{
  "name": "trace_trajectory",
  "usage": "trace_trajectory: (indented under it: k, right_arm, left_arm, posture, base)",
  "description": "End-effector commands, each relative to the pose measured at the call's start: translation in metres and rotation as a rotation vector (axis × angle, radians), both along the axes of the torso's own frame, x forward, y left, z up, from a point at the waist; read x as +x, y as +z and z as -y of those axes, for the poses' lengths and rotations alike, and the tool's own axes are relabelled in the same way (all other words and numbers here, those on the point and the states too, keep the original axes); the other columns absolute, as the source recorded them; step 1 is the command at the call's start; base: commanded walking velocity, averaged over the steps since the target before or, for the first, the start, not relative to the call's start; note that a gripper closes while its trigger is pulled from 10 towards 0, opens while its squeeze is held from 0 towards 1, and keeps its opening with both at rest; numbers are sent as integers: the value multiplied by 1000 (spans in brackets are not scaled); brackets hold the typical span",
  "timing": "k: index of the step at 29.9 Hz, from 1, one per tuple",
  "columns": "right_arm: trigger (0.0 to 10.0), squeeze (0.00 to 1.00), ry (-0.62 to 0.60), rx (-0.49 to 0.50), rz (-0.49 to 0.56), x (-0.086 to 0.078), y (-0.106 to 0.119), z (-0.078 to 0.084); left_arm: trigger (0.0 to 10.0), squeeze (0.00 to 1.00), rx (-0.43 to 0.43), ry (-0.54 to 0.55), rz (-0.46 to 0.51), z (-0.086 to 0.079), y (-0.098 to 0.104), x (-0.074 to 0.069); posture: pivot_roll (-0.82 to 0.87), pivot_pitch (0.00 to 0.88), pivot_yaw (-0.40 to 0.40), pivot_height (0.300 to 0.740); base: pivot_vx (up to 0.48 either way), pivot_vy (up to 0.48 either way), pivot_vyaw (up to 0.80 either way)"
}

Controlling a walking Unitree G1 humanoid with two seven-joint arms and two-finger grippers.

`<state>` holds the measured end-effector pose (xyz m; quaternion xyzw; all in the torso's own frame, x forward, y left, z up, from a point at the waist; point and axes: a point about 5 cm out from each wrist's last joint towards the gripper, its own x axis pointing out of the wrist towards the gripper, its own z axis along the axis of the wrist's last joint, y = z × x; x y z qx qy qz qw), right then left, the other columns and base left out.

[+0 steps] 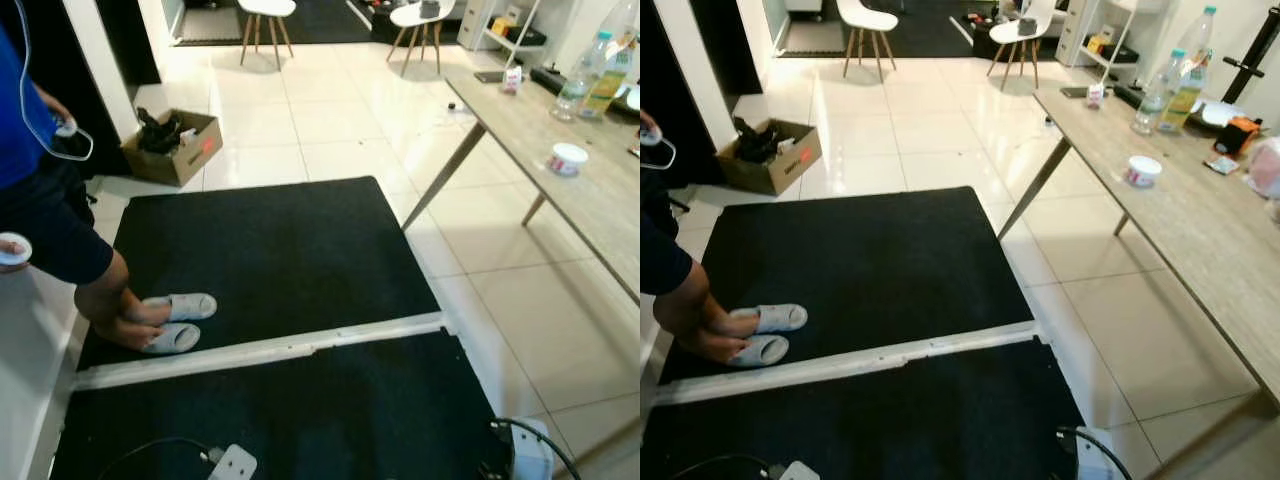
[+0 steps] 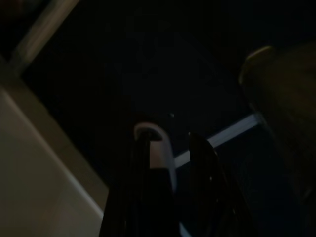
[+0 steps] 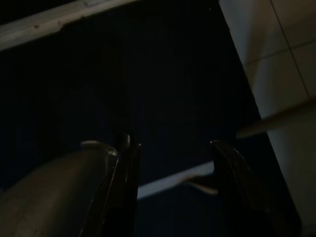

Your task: Restocking fridge

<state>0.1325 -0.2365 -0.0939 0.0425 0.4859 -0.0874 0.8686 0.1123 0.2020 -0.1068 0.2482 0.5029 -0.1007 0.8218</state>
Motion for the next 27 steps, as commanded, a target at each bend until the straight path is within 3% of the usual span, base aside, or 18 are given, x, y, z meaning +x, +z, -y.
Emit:
trace_trajectory:
  k: [1,27]
  right_arm:
    - [10000,0,-2,-4,3,1,1,1]
    - [10000,0,-5,5,7,1,0,-2]
  left_arm:
    - [10000,290,-25,-24,-15,9,-2,-4]
    - [10000,294,-24,-26,-16,9,-2,-3]
  posture:
    - [-5,0,-43,740]
    - [1,0,-43,740]
  base:
    - [337,0,0]
    - [315,0,0]
